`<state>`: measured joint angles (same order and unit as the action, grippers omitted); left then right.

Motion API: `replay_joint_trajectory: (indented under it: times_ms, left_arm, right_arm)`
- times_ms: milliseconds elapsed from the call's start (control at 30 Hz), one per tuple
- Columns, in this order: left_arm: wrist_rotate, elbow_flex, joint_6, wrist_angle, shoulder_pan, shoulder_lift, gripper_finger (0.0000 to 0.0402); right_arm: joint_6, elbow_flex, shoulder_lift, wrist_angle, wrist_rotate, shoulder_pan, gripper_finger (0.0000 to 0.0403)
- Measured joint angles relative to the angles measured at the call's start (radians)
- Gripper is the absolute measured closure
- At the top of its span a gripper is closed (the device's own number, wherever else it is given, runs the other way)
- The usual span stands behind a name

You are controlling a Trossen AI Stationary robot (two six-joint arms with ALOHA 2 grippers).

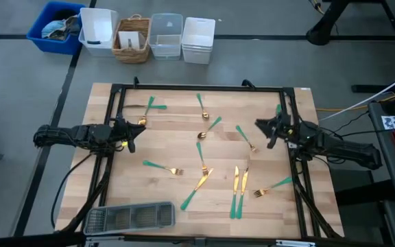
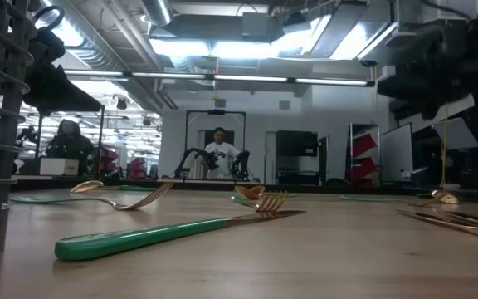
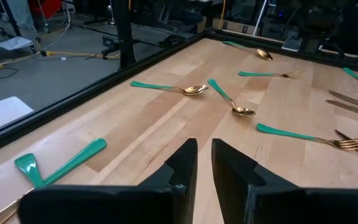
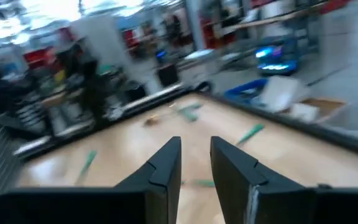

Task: Sort silverware
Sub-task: Put the right spoon into the cutlery rack

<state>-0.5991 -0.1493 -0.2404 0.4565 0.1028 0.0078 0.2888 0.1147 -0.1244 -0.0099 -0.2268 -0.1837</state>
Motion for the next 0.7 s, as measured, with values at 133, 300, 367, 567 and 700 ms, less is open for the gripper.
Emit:
replay_joint_trajectory:
  times_ms: [133, 300, 367, 567, 700]
  left_arm:
    - [-0.003, 0.001, 0.028, -0.011, 0.0, 0.0, 0.0361]
    - [-0.011, 0.004, 0.059, -0.053, 0.0, 0.0, 0.0361]
    - [-0.011, 0.004, 0.059, -0.053, 0.0, 0.0, 0.0361]
    - [-0.014, 0.003, 0.086, -0.054, 0.0, 0.0, 0.0361]
    - [-0.015, 0.002, 0.091, -0.055, 0.0, 0.0, 0.0361]
  right_arm:
    - [0.073, 0.147, -0.056, -0.186, -0.16, 0.0, 0.0315]
    - [0.347, 0.365, -0.214, -0.58, -0.343, 0.0, 0.0315]
    - [0.461, 0.442, -0.299, -0.718, -0.367, 0.0, 0.0315]
    - [0.651, 0.605, -0.586, -0.938, -0.317, -0.024, 0.0315]
    - [0.64, 0.694, -0.757, -0.999, -0.154, -0.138, 0.0315]
